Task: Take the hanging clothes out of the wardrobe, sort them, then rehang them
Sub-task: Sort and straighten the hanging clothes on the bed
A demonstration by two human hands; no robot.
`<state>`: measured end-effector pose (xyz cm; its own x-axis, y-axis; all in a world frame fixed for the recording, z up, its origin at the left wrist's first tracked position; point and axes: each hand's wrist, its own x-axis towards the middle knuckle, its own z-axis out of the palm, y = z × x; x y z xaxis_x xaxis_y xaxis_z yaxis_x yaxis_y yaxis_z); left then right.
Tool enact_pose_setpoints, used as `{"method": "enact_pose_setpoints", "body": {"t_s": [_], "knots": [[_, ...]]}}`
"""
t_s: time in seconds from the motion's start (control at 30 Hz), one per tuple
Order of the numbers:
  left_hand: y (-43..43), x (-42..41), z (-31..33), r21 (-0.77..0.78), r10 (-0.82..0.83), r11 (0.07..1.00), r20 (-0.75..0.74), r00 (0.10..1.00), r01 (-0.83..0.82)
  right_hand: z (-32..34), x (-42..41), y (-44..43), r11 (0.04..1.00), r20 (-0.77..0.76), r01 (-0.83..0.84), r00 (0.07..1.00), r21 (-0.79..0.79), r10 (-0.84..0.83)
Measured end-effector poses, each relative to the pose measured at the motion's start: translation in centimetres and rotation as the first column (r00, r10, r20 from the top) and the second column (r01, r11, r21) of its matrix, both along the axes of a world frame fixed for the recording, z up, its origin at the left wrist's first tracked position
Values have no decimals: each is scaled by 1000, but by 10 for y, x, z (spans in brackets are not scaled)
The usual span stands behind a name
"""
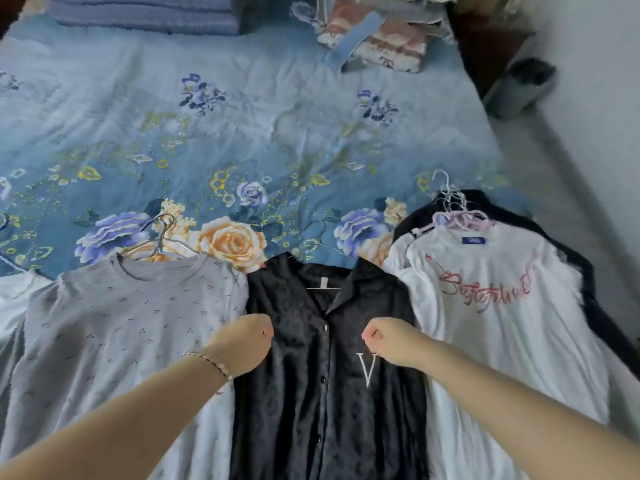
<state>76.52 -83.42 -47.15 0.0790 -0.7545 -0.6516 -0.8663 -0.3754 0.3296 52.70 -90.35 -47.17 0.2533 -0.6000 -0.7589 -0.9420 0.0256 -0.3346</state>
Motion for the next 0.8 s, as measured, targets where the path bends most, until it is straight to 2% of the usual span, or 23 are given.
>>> {"method": "enact_pose_setpoints", "body": {"t_s": [0.13, 0.23, 0.43, 0.57, 0.7, 0.8], "knots": [[-34, -77, 14, -54, -48, 998, -74, 996, 44, 17, -88, -12, 989, -12, 143, 990, -41, -143], [-62, -136, 15, -68, -32, 997, -120, 992, 24, 15, -154, -33, 980, -39, 186, 981, -65, -189], [-132, -238, -6, -66, 6, 998, -122, 992, -14, -12, -257, -105, 935, -108, 332, 932, -125, -345], [-167, -267, -28, -59, 18, 998, -109, 994, -25, -44, -267, -169, 897, -100, 429, 893, -102, -439], [-183, -260, -39, -50, 39, 998, -50, 998, -42, -66, -227, -225, 874, 102, 482, 874, -61, -475], [-190, -243, -42, -47, 75, 996, -18, 997, -76, -88, -188, -251, 875, 183, 484, 862, -19, -473]]}}
